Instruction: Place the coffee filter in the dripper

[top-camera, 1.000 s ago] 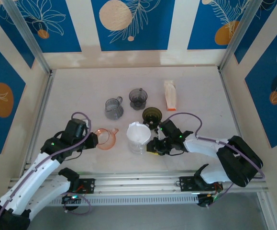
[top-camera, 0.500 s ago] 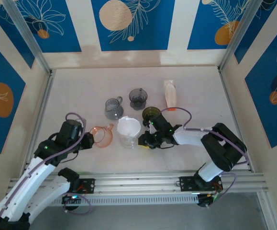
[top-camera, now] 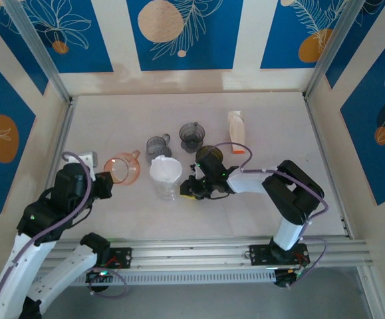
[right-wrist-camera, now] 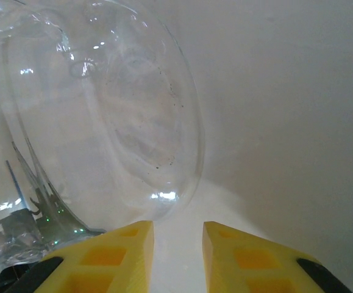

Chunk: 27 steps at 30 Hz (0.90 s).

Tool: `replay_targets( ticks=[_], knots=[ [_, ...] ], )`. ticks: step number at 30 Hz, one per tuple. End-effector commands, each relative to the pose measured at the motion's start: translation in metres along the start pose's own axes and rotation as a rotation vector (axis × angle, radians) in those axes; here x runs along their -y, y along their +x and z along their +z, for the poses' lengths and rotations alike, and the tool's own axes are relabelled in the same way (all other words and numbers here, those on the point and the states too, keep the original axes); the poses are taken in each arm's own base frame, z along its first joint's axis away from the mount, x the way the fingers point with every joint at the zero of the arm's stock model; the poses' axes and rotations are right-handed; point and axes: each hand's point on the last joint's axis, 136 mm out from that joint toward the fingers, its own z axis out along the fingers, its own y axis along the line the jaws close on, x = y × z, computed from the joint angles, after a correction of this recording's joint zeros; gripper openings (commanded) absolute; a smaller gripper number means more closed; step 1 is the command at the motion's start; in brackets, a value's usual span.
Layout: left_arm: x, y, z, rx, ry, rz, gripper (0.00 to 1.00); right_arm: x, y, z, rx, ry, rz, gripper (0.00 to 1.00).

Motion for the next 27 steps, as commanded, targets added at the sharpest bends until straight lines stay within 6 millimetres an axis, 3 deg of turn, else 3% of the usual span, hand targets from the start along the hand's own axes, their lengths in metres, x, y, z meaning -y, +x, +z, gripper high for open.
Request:
replay_targets(
  ticks=[1, 18, 27],
  knots=[
    [0.009, -0.031, -0.013, 0.087, 0.018, 0.026, 0.15, -0.014, -0.006, 0.009, -0.006, -0.017, -0.013, 0.29],
    [0.052, -0.064, -0.009, 0.103, 0.168, 0.009, 0.15, -0.055, -0.045, 0.050, -0.031, -0.056, -0.037, 0.27],
    [0.070, -0.072, -0.004, 0.085, 0.227, 0.008, 0.14, -0.071, -0.054, 0.065, -0.051, -0.083, -0.038, 0.27]
  ],
)
